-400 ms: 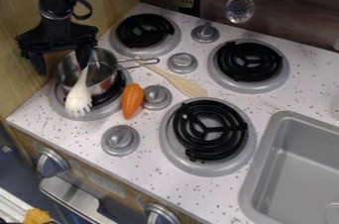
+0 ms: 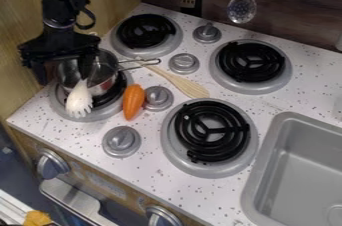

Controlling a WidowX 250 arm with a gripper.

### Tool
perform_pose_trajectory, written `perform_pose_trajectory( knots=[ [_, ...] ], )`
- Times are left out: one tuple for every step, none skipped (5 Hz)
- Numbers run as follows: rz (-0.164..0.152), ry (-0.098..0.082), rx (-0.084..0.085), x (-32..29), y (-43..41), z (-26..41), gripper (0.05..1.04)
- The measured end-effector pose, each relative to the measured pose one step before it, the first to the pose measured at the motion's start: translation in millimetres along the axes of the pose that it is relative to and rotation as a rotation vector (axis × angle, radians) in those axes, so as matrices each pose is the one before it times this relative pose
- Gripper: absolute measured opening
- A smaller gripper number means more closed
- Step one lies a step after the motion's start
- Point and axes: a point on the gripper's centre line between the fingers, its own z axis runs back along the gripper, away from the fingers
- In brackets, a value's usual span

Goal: Moved the orange object in between the right upper burners

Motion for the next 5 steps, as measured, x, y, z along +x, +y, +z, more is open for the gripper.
perform_pose_trajectory(
  knots=[
    [-0.0049,-0.0406,0.0000,2.71,-0.47,11.48,0.999],
    [-0.0245,-0.0165,0.0013,-1.22,-4.05,7.55,0.999],
    [-0.0449,-0.0443,-0.0162,-3.07,-8.63,22.33,0.999],
    [-0.1005,0.0426,0.0184,-3.43,-19.78,24.34,0.999],
    [-0.0123,0.0373,-0.0783,-11.86,-18.95,1.34,0.999]
  ],
)
